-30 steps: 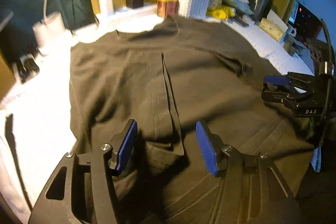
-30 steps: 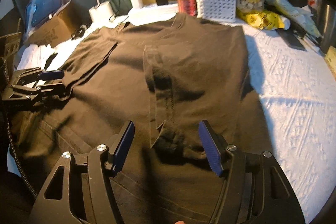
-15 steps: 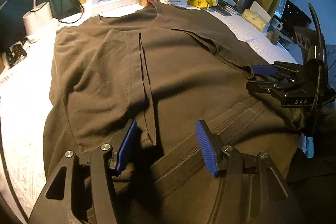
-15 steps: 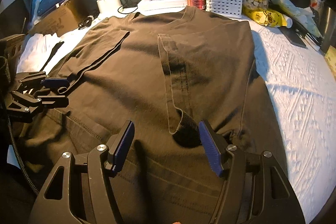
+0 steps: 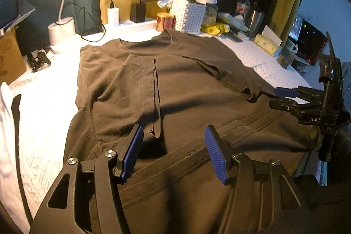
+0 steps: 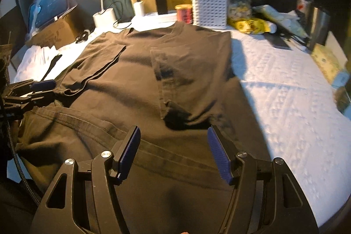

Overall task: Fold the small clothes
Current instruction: 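Grasp the shirt hem with the left gripper while the right gripper grasps it too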

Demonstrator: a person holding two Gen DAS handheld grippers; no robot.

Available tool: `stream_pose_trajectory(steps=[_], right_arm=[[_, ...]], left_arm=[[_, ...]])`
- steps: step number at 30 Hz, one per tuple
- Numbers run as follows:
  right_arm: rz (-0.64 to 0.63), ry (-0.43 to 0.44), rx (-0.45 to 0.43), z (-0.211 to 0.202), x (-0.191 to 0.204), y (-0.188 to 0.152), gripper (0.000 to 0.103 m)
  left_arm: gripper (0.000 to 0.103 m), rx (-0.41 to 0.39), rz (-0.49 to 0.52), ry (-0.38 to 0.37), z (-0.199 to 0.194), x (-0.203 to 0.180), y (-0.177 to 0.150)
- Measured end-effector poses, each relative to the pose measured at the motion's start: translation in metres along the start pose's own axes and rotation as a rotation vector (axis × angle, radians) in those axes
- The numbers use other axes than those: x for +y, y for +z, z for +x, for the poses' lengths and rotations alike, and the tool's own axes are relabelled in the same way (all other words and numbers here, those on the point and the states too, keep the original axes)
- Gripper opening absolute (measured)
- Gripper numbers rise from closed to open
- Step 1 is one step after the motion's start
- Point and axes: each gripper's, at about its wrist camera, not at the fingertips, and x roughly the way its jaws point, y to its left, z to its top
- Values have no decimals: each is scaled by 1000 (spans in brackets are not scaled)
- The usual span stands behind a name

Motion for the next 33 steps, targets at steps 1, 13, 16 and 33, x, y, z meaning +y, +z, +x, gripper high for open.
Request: stream_pose_trajectory(steps=[1,13,16,33], right_arm=[[7,-9,-4,-4,-2,-3,67],[70,-86,-19,-38,-26,-47,67],[78,-109,-22,-43,-32,-55,67],[93,-163,-1,-25,-51,-72,67]], left_arm=[[62,-6,-1,4,-2,-2,-1],[83,-69,-61,80,-35,-4,-36],[83,-63,-86,127,-42,4,-46],[83,16,-237,322,-58,62,-97]])
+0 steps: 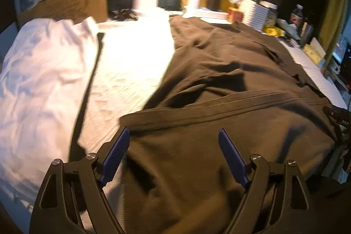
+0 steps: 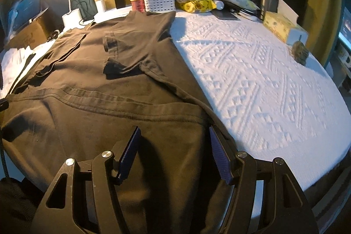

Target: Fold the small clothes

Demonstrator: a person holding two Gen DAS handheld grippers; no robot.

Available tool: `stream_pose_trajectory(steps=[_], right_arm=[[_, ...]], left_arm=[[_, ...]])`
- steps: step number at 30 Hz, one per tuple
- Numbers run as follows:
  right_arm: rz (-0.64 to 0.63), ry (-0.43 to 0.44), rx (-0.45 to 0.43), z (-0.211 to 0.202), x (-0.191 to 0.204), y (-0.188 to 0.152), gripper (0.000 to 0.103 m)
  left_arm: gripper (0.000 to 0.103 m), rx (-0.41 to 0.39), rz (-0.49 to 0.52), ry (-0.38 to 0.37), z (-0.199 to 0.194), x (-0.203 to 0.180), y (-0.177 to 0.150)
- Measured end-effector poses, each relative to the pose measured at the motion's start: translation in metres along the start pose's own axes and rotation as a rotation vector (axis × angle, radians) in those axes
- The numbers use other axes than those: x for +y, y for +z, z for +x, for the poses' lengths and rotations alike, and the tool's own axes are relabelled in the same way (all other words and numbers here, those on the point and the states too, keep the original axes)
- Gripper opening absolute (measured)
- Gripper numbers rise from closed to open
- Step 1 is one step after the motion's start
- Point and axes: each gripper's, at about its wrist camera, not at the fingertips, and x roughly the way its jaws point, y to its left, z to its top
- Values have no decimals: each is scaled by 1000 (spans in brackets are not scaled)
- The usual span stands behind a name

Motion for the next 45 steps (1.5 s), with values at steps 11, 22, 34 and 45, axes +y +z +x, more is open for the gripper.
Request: stream_pose_trajectory(steps=[11,22,34,45], right_arm=[[-59,4,-10,3,15,7,15],[-64,12,-109,-28,18,21,10],[-39,23,-182,-50,10,34,9],[-1,36,-216,-54,0,45,9]], left_arm=[[36,-25,13,34,-1,12,-8],[5,-90,70,56,-23,4,-1],[5,-172,90,43,-49,-5,18],[5,-214,106,53,-53,-7,43]])
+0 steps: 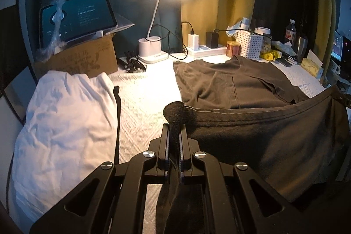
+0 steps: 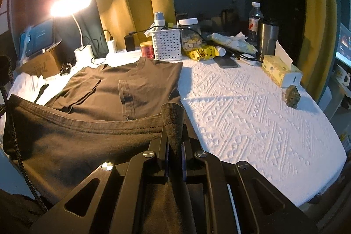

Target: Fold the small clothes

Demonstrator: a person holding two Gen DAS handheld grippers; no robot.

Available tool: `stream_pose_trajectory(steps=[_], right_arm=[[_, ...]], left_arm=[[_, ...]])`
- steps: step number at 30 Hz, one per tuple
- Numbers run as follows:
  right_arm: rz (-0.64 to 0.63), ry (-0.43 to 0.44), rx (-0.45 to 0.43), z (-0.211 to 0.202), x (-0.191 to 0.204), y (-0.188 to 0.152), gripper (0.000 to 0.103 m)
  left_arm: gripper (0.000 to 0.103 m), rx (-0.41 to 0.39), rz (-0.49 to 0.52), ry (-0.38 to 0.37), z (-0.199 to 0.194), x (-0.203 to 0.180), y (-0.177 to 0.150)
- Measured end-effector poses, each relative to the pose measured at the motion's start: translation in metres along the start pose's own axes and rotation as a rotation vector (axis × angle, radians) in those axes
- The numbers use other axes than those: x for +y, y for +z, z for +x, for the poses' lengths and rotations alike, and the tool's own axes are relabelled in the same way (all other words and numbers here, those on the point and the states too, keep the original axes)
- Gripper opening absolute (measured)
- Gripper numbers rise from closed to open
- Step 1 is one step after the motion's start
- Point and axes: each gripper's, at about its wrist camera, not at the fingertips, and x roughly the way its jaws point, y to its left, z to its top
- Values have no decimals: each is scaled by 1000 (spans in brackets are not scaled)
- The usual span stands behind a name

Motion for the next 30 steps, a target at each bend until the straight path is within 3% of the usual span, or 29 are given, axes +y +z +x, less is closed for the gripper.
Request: stream_pose_trajectory(steps=[30], right_arm=[[32,6,-29,46,-14,62,9]], left_arm=[[5,-28,-15,3,48,9,67]])
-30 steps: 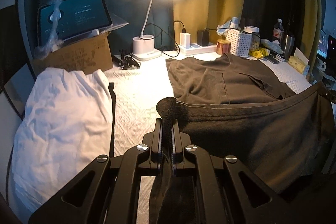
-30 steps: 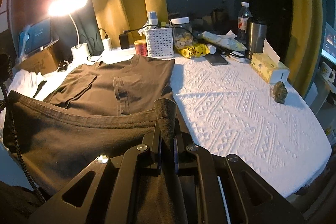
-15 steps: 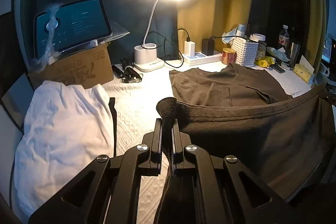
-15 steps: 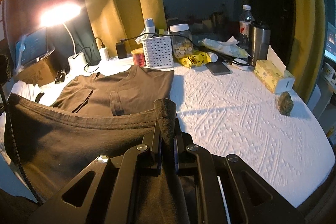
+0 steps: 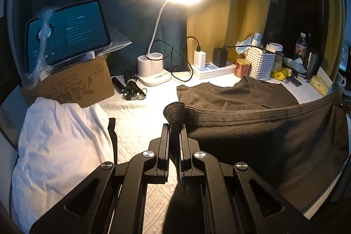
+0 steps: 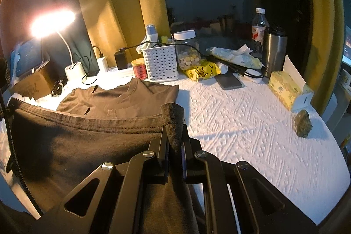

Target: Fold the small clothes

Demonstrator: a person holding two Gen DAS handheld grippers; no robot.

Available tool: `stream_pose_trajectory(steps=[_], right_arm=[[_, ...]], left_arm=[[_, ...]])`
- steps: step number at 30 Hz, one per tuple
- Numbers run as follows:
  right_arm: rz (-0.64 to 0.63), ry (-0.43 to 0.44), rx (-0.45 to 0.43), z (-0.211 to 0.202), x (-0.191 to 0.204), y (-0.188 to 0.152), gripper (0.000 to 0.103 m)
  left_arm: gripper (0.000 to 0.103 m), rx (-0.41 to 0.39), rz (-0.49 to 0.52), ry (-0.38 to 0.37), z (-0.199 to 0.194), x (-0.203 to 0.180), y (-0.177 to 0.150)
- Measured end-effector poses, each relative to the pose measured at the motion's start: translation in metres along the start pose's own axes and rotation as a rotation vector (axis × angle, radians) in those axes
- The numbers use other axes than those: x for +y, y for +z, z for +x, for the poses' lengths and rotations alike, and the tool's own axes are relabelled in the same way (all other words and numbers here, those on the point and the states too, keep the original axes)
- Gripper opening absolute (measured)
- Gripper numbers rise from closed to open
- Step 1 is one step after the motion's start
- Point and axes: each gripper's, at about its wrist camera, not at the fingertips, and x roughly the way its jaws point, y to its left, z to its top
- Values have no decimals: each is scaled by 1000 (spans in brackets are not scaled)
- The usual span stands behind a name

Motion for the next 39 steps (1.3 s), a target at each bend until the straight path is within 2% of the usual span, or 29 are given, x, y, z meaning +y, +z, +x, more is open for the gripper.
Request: stream_pose_trajectory(steps=[26,39], right_arm=[[-32,-16,-24,69,-3,68,9],[-51,-33,-48,110,-6,103,9]], left_arm=[[5,-41,36,20,59,9,57],[5,-78,100,28,97,10,89]])
